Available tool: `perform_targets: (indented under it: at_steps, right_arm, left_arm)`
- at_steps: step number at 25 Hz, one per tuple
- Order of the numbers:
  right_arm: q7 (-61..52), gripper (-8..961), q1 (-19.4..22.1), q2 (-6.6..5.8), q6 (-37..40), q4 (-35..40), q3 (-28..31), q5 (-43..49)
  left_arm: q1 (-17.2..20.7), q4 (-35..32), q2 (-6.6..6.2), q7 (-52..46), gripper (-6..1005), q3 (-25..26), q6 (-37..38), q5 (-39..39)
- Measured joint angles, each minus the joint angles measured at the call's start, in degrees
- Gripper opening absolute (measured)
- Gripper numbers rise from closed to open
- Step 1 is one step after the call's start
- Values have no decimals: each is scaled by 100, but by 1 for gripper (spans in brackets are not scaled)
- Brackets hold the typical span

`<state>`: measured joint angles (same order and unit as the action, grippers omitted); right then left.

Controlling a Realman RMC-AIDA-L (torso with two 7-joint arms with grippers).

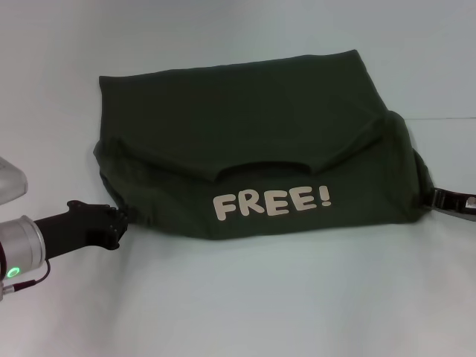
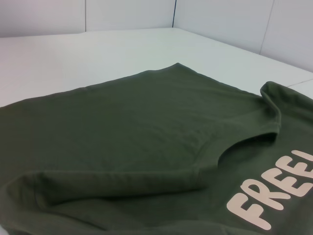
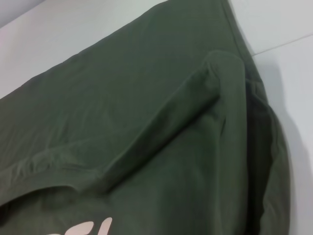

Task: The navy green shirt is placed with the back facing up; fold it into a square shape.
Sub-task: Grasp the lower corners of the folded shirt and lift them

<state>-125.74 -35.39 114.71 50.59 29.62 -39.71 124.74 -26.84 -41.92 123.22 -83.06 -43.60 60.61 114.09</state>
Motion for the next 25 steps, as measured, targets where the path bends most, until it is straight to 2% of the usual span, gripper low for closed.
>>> perform_targets:
  at_steps: [5, 10, 16, 21, 25]
  right_arm:
    - [238, 31, 154, 30, 125, 64, 192, -173]
    - [842, 32, 521, 14, 604, 71, 497, -839]
    - [1331, 32, 855, -8, 1131, 71, 638, -1219]
    - [1760, 33, 1118, 118, 1736, 105, 883, -1302]
    - [2101, 33, 1434, 334, 2286, 340, 1035, -1306]
  left_arm:
    - [52, -118, 28, -98, 3, 4, 83, -1]
    - [246, -601, 61, -394, 4, 36, 590, -32]
    - [404, -736, 62, -459, 4, 79, 761, -45]
    - [537, -740, 62, -459, 4, 82, 909, -45]
    - [708, -743, 46, -532, 4, 137, 1093, -45]
